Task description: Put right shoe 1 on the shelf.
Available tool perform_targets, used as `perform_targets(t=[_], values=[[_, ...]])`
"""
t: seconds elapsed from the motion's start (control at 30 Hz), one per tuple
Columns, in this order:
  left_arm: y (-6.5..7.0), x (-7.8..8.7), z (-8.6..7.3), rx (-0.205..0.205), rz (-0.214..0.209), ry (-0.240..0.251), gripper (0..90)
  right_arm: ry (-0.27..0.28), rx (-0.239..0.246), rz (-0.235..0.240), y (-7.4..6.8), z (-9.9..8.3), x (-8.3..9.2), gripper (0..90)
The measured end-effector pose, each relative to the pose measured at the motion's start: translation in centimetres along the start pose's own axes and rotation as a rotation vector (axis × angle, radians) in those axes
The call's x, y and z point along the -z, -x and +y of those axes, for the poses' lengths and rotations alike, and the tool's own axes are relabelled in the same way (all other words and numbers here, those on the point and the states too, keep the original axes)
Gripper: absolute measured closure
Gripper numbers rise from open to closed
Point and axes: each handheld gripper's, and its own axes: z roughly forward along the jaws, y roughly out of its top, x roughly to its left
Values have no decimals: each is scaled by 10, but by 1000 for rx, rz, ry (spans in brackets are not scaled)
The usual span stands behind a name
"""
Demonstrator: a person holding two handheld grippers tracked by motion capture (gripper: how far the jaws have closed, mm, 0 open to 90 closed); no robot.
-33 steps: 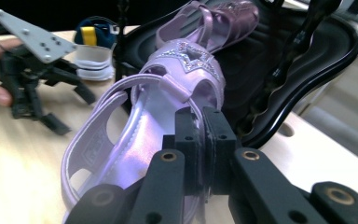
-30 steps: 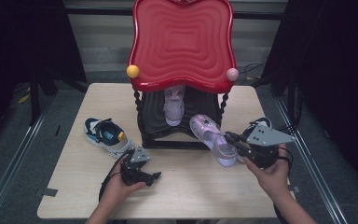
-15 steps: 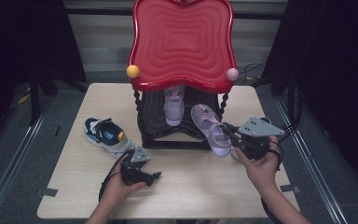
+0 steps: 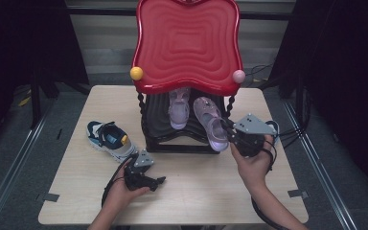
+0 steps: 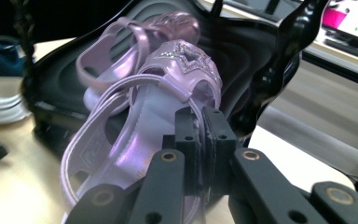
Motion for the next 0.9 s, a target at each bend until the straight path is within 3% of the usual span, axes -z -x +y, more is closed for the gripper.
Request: perform_targets(t=[0.2,0.47,0.57,0.9], values=[[0,0,0,0,0,0,155,13,6,-75,-9,6,-13,856],[0,0,0,0,0,0,155,20,-40,-200,-17,11,-28,856],[0,0,0,0,-2,1,154,31,-27,-230,-20,13,-35,856],[0,0,0,-3,-4,-2,154,35,-50,-296,-22,17,-52,856]])
